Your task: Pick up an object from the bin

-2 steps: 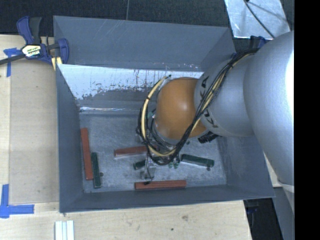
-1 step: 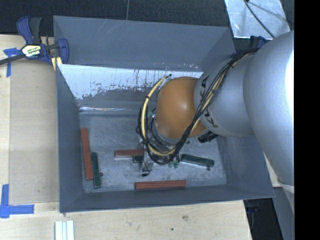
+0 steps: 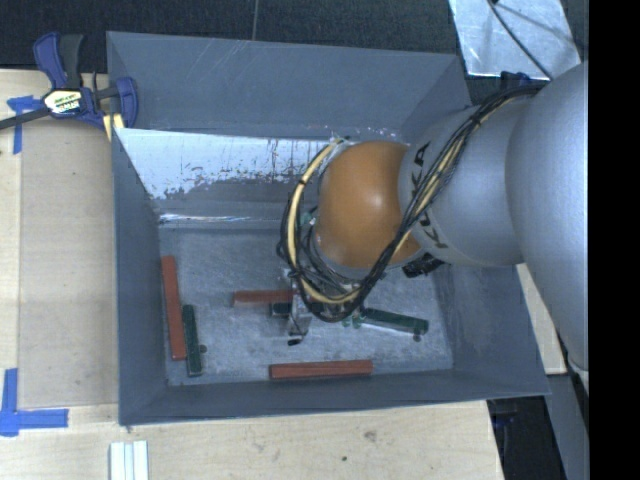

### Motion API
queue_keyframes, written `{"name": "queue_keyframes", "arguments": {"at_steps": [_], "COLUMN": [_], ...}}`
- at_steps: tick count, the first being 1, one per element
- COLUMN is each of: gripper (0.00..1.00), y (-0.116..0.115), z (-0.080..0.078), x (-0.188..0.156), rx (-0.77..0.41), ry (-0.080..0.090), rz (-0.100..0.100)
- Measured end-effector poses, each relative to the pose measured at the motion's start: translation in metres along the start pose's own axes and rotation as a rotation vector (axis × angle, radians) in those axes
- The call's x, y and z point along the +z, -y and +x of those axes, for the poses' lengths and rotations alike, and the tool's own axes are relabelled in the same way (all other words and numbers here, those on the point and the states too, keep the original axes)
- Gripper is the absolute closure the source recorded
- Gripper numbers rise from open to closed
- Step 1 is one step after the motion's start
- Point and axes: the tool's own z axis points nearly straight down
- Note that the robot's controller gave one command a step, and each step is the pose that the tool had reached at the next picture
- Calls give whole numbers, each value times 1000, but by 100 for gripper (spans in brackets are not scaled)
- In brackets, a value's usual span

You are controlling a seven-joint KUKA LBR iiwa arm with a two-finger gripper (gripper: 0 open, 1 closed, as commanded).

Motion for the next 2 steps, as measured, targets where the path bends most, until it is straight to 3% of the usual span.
{"name": "queue_keyframes", "arguments": {"at_steps": [1,2], "gripper": [100,100], "y": [1,1], "z": [-1,-4], "x": [-33,-107], "rx": [3,6], "ry": [-3,5], "rz": [0,0]}}
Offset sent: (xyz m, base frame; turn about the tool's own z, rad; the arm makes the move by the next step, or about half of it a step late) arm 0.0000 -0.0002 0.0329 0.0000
